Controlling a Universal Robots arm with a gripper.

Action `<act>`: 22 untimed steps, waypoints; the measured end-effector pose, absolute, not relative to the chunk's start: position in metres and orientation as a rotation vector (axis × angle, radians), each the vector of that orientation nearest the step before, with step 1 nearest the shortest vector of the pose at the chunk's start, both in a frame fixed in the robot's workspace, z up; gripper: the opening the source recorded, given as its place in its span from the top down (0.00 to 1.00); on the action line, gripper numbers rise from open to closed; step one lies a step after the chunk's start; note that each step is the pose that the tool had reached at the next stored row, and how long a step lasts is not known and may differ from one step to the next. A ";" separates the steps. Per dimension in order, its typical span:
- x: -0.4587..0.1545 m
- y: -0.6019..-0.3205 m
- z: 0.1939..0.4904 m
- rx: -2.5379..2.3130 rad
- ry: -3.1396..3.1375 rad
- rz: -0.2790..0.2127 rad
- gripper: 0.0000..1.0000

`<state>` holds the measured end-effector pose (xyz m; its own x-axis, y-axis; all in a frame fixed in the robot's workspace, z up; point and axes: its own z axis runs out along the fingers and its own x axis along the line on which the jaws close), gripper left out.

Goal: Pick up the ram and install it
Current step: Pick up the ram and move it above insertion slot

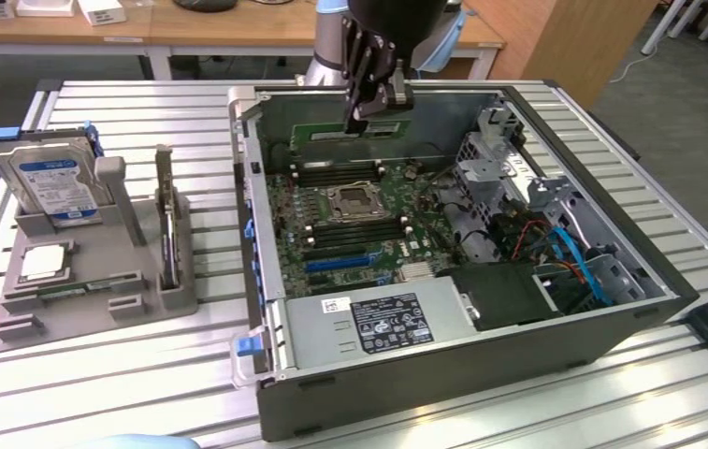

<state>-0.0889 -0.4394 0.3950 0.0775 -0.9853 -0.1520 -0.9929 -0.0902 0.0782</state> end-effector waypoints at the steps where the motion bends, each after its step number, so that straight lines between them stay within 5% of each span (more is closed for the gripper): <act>1: -0.088 -0.438 0.394 -2.272 2.088 0.256 0.88; 22: -0.084 -0.435 0.374 -2.182 2.167 0.243 0.88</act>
